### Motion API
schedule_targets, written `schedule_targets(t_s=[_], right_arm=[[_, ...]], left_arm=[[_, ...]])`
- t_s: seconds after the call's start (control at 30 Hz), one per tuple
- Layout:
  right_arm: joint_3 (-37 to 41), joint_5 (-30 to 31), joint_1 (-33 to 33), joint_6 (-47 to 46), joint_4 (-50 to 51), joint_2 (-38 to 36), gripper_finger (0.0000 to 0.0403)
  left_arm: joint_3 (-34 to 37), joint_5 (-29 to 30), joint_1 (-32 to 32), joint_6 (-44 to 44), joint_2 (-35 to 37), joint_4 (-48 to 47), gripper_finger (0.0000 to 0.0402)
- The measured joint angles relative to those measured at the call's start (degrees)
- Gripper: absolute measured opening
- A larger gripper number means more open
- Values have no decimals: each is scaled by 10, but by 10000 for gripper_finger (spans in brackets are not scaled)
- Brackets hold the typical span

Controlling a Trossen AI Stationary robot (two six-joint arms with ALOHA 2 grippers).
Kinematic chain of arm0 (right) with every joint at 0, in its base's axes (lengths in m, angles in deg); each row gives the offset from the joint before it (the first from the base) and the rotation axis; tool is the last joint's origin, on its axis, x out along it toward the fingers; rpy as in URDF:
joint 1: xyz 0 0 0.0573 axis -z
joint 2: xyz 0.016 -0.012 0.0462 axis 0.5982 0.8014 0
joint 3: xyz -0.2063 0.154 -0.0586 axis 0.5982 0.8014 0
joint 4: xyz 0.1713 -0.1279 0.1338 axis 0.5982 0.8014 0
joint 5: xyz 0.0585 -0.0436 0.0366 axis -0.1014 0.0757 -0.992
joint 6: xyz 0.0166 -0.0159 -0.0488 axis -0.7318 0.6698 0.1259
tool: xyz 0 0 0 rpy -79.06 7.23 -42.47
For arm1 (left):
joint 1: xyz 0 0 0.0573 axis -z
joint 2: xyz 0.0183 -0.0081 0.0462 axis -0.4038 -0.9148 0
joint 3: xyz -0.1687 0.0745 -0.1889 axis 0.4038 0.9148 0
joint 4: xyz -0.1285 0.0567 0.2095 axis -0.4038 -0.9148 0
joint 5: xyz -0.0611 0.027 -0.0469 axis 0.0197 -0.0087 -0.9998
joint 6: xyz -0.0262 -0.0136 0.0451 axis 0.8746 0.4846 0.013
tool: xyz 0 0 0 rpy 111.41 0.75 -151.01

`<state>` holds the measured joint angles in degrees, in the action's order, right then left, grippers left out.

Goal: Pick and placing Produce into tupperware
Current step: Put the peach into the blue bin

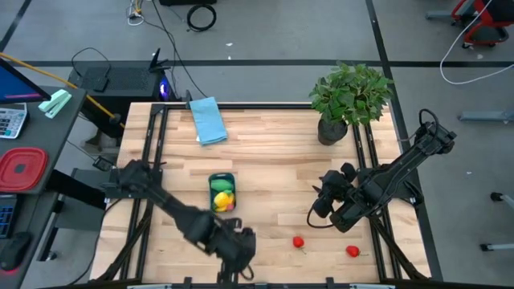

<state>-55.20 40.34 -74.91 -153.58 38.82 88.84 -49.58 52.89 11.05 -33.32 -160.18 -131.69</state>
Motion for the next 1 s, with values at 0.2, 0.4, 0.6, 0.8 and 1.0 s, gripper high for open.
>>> schedule_targets(t_s=[0.2,0.4,0.6,0.8,1.0], right_arm=[[0,1,0,-1,-43,0,185],[0,-1,0,-1,-73,0,185],[0,-11,0,-2,-88,0,185],[0,-11,0,-3,-101,0,185],[0,-11,0,-3,-119,0,185]], left_arm=[[0,17,24,59,-53,-5,209],[0,35,27,54,-99,-11,217],[1,32,28,33,-147,-8,227],[1,16,33,36,-179,-2,229],[1,16,40,36,-183,5,229]])
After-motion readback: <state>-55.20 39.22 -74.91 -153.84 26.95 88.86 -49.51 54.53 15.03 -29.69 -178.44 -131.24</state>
